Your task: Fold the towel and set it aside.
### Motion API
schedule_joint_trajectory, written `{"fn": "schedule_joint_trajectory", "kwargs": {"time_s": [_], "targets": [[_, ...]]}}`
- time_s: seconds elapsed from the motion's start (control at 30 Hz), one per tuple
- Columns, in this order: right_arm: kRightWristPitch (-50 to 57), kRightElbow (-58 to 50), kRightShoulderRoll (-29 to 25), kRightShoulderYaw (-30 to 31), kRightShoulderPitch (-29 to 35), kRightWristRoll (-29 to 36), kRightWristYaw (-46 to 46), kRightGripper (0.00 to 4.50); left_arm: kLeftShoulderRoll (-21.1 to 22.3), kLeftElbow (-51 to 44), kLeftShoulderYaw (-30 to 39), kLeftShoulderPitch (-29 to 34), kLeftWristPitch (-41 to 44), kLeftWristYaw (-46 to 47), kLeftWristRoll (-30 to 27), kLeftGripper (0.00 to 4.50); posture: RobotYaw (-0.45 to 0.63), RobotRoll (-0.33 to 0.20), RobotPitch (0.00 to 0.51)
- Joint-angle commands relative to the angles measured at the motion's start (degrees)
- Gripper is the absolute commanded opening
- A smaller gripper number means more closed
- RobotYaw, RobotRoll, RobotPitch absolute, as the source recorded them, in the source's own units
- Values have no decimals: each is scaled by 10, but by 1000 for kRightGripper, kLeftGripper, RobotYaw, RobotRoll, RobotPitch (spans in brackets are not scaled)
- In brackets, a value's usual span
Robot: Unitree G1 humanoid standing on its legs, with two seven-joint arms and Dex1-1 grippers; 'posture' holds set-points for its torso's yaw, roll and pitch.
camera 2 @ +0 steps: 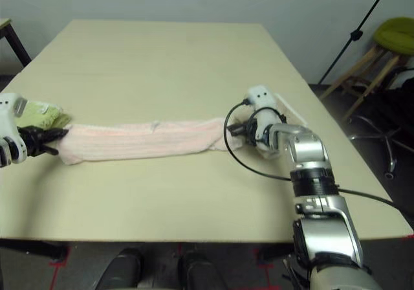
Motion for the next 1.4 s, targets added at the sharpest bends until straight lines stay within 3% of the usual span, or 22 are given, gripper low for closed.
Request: {"fn": "schedule_joint_trajectory", "kwargs": {"time_s": [0.03,0.3,0.4,0.73,0.77,1.07,1.23,1.37,1.4], "targets": [[-44,57,13,10,-20,-25,-12,0,-8,43,-12,-12,-32,5,25,27,129,0,107],[-118,132,46,18,-56,-59,-23,0,-27,94,-11,-31,-59,7,38,27,135,0,102],[-127,144,50,18,-64,-66,-20,692,-33,103,-10,-34,-64,12,44,731,136,0,101],[-138,139,28,-16,-95,-55,-19,4316,-23,94,16,-57,-68,32,40,4069,130,0,92],[-136,131,28,-21,-98,-51,-18,4500,-22,83,20,-60,-66,33,36,4390,129,0,92],[-101,-7,98,-37,-73,-12,-40,4500,-80,-43,14,-63,-48,74,28,4454,121,0,94],[-106,-64,144,-30,-12,-10,-78,4500,-157,-88,18,-19,-82,153,43,4454,115,0,96],[-89,-95,160,-26,29,-6,-90,4500,-192,-119,4,26,-88,181,56,4454,111,0,98],[-85,-99,164,-28,35,-2,-92,4500,-197,-124,3,33,-89,183,56,4273,111,0,97]]}}
